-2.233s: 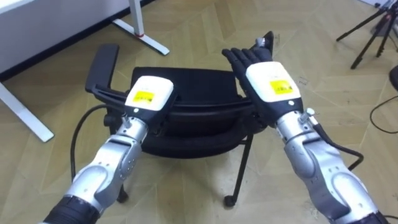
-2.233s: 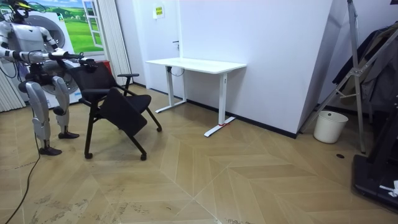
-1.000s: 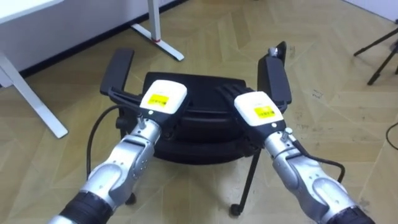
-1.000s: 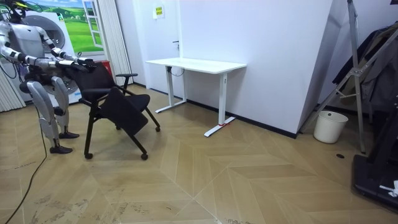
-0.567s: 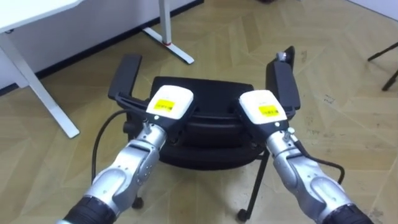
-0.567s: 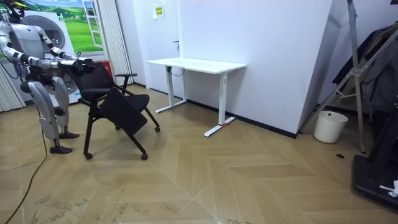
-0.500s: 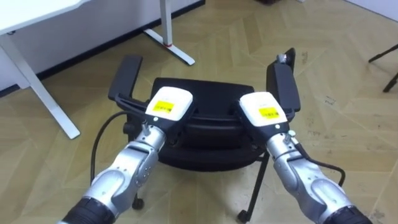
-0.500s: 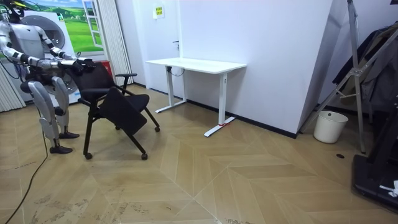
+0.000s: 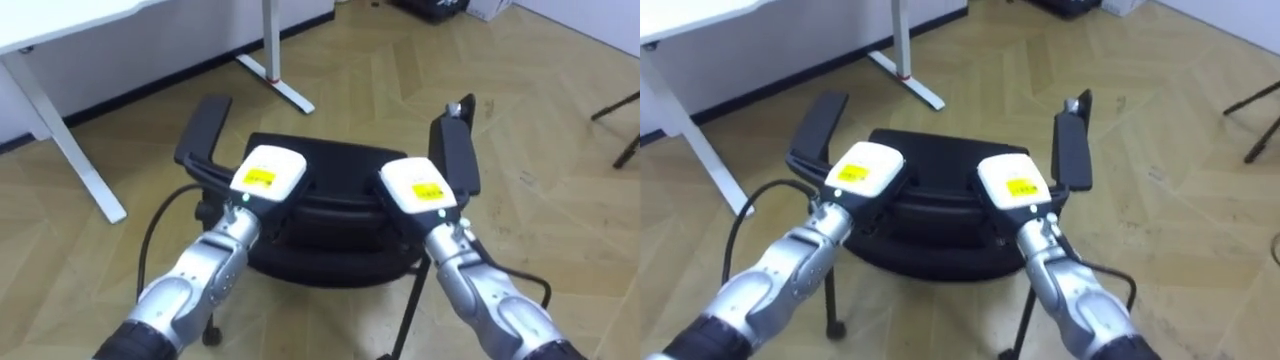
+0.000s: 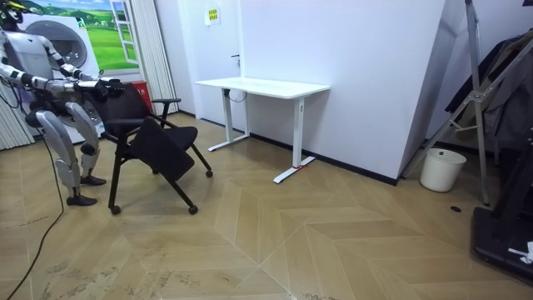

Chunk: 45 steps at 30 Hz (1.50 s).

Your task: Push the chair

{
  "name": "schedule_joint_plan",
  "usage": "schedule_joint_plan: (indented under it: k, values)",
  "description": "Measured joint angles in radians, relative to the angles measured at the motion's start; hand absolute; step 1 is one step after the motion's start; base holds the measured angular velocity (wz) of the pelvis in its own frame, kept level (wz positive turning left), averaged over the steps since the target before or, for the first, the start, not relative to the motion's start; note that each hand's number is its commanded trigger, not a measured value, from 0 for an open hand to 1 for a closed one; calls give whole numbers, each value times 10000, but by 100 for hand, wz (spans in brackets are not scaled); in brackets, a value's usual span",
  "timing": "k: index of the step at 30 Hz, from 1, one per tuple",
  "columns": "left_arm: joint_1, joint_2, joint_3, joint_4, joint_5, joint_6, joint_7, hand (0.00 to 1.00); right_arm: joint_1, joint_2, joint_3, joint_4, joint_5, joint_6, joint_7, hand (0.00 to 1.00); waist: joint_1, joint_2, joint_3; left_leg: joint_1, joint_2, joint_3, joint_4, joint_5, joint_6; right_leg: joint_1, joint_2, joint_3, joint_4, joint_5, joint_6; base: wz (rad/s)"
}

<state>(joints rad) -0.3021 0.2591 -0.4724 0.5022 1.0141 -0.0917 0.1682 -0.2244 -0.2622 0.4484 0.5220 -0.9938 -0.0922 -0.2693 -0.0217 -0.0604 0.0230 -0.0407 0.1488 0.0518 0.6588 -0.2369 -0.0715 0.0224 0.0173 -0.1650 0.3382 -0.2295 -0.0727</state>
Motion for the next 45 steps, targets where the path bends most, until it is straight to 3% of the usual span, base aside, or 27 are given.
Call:
schedule_joint_plan:
  k: [1, 2, 4, 6, 8, 9, 11, 13, 15, 16, 17, 19, 20, 21, 23, 24, 26, 28, 31, 33, 35, 36, 37, 38, 40, 43, 45]
  values:
    - [26, 1, 1, 86, -1, -81, 76, 100, 70, -3, -1, 0, -9, -37, -17, 100, 25, -23, 68, -609, 190, -29, 1291, 359, 250, 105, 66, -38, 302, -269, -110, 30]
    - [72, -18, 0, 192, 0, -193, 157, 100, 160, -2, -1, -6, 9, -62, -10, 100, 62, -49, 61, -1109, 245, -47, 2071, 518, 345, 175, 65, -90, 561, -524, -220, 29]
    - [94, -72, 0, 270, -86, -250, 198, 100, 192, -76, 0, -66, -8, -68, -17, 100, 22, 37, 87, -1857, 66, 242, 1995, 202, 543, 239, 61, -199, 758, -736, -321, 11]
    - [168, -139, 0, 278, -176, -270, 195, 100, 217, -246, 0, -126, -25, -191, 12, 100, 97, 85, 103, -2590, -254, 577, 1189, 195, 558, 275, 25, -239, 798, -820, -327, -19]
    - [232, -208, -7, 273, -188, -485, 222, 100, 465, -531, -9, -444, -98, -244, -3, 100, 278, 249, -13, -2856, -610, 932, -1442, 451, 526, 333, 35, -268, 825, -1143, -203, -17]
    - [250, -221, -8, 265, -184, -524, 271, 100, 519, -590, -9, -517, -135, -257, -40, 100, 304, 258, -25, -2843, -696, 943, -2049, 550, 643, 359, 20, -254, 841, -1200, -176, -4]
    - [294, -157, -10, 256, -182, -649, 436, 100, 599, -627, -10, -559, -289, -292, -267, 100, 304, 195, -52, -2530, -981, 1041, -3151, 1640, 873, 535, -181, -63, 897, -1454, -35, -10]
    - [285, -145, 15, 272, -208, -688, 569, 100, 601, -625, -14, -609, -481, -256, -483, 100, 306, 182, -53, -2275, -1227, 1228, -3465, 2222, 1118, 638, -428, 40, 1003, -1599, 117, -14]
    - [289, -85, 27, 211, -232, -736, 587, 100, 605, -620, -16, -657, -659, -236, -558, 100, 332, -1, -174, -2077, -1516, 1473, -3541, 2344, 1302, 692, -784, 208, 1160, -1877, 334, -14]
    - [266, -61, 77, 134, -250, -781, 583, 100, 605, -621, -61, -717, -700, -224, -575, 100, 335, -53, -235, -1996, -1704, 1626, -3445, 2271, 1443, 779, -1010, 224, 1197, -2015, 491, -6]
    - [200, -29, 150, 47, -227, -837, 589, 100, 601, -620, -129, -857, -805, -184, -594, 100, 389, -203, -196, -1937, -1976, 1674, -3302, 2098, 1695, 810, -1273, 262, 1422, -2189, 691, -7]
    - [5, 3, 154, 80, -273, -872, 562, 100, 560, -606, -195, -956, -800, -108, -575, 100, 504, -272, -157, -1911, -2159, 1730, -2907, 1716, 1908, 573, -1599, 30, 2543, -2188, 952, -13]
    - [-74, 6, 152, 142, -292, -891, 541, 100, 547, -602, -196, -971, -793, -71, -556, 100, 501, -205, -117, -1841, -2148, 1746, -2589, 1447, 1951, 249, -1814, -155, 3592, -1830, 1169, -7]
    - [-93, 6, 151, 187, -290, -920, 540, 100, 564, -595, -194, -964, -786, -70, -551, 100, 500, -191, -107, -1755, -2144, 1744, -2492, 1299, 1984, 121, -1886, -151, 4010, -1583, 1219, 0]
    - [-100, 22, 149, 256, -261, -974, 535, 100, 599, -551, -160, -912, -742, -80, -480, 100, 538, -85, -66, -1330, -2134, 1630, -2443, 782, 2068, -417, -1987, -8, 5399, -260, 1209, 0]
    - [-106, 50, 149, 257, -210, -989, 536, 100, 604, -534, -155, -911, -740, -78, -455, 100, 526, -57, -70, -1232, -2117, 1577, -2458, 686, 2083, -529, -1990, -1, 5649, 28, 1212, 0]
    - [-159, 212, 147, 255, -197, -1111, 649, 100, 598, -474, -147, -951, -728, -74, -474, 100, 538, 67, -30, -930, -2091, 1424, -2664, 390, 2217, -1343, -1863, 1, 6540, 30, 1179, 3]
    - [-161, 232, 146, 319, -199, -1140, 657, 100, 600, -456, -81, -947, -726, -41, -461, 100, 523, 199, 9, -502, -2077, 1283, -3011, 342, 2184, -1994, -1531, 35, 6316, -230, 1091, 14]
    - [-103, 296, 143, 343, -161, -1236, 683, 100, 704, -398, -37, -948, -738, -28, -464, 100, 322, 234, 25, 10, -2082, 732, -3129, 51, 2039, -2923, -871, 240, 4212, -351, 906, 49]
    - [-89, 303, 68, 424, -141, -1259, 772, 100, 836, -391, -23, -982, -732, -31, -490, 100, 162, 231, 12, 259, -2087, 281, -3124, -176, 1943, -3047, -568, 347, 2097, 83, 816, 78]
    - [-85, 259, -25, 660, -155, -1268, 1026, 100, 876, -417, -16, -982, -765, -85, -477, 100, -167, 190, -15, 765, -2143, -369, -3084, -525, 1801, -2812, -509, 638, -76, 1240, 805, 87]
    - [-82, 244, -25, 698, -155, -1268, 1064, 100, 880, -418, -16, -982, -783, -98, -471, 100, -227, 188, -27, 882, -2150, -560, -3063, -635, 1737, -2717, -515, 639, -223, 1556, 772, 77]
    - [-58, 244, -24, 762, -163, -1267, 1160, 100, 858, -416, -25, -1009, -800, -114, -471, 100, -227, 141, -135, 988, -2089, -757, -2995, -858, 1600, -2595, -396, 623, -172, 1899, 467, 50]
    - [-113, 250, -16, 748, -166, -1261, 1278, 100, 740, -442, -36, -1003, -780, -113, -445, 100, -104, 138, -152, 1090, -1984, -856, -2968, -1033, 1452, -2575, -325, 520, 52, 2074, 274, 35]
    - [-188, 240, 38, 775, -165, -1218, 1321, 100, 491, -429, -43, -916, -760, -136, -262, 100, 6, 204, -178, 1245, -1644, -816, -2886, -1207, 1163, -2450, -170, 164, 400, 1805, -12, 26]
    - [-296, 246, 267, 766, -143, -1180, 1301, 100, 27, -293, -89, -637, -766, -232, -24, 100, 57, 88, -90, 1197, -1252, -521, -1892, -1445, 745, -2317, -144, -335, 1212, 826, -317, 35]
    - [-283, 247, 276, 767, -143, -1147, 1243, 100, -30, -270, -90, -593, -746, -243, 114, 100, 274, -12, -16, 1090, -1022, -297, -948, -1443, 728, -2044, -125, -522, 1636, 228, -468, 34]
